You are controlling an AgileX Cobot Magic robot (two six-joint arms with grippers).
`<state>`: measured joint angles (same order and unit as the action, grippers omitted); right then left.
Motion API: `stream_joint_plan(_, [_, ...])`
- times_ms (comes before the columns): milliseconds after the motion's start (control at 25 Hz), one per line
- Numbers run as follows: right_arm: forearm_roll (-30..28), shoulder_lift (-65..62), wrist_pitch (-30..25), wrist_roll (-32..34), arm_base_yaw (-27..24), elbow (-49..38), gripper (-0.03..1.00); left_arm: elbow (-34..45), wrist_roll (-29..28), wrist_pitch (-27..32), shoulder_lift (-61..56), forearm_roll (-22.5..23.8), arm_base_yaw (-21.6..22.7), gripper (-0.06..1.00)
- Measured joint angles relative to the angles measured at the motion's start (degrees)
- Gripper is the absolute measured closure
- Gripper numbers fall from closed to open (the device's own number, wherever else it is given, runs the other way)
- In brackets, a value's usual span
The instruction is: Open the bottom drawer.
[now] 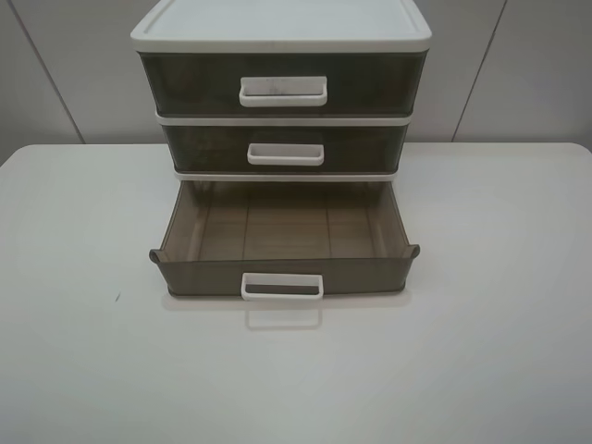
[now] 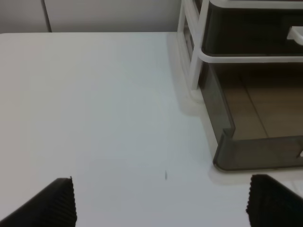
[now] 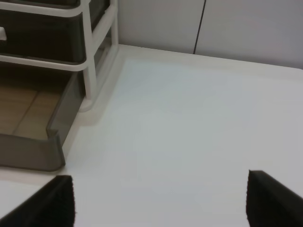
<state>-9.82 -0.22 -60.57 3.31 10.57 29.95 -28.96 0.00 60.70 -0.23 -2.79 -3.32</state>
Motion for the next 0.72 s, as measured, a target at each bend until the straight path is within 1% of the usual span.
stream_joint_plan(120, [0.5, 0.0, -0.06, -0.85, -3.07, 0.0, 0.24, 0.0, 0.0, 0.0, 0.0, 0.0, 0.0, 0.2])
stream_joint_plan(280, [1.01, 0.0, -0.18, -1.17, -10.37, 0.0, 0.24, 0.0, 0.0, 0.0, 0.0, 0.0, 0.0, 0.2])
stream_joint_plan(360, [1.16, 0.0, -0.3, -1.53, -12.96, 0.0, 0.24, 0.0, 0.0, 0.0, 0.0, 0.0, 0.0, 0.2])
stream_joint_plan(440, [1.4, 0.0, -0.35, -2.03, -13.62, 0.0, 0.24, 0.0, 0.0, 0.0, 0.0, 0.0, 0.0, 0.2])
stream_joint_plan(720, [1.6, 0.0, -0.35, -2.36, -13.62, 0.0, 0.24, 0.0, 0.0, 0.0, 0.0, 0.0, 0.0, 0.2])
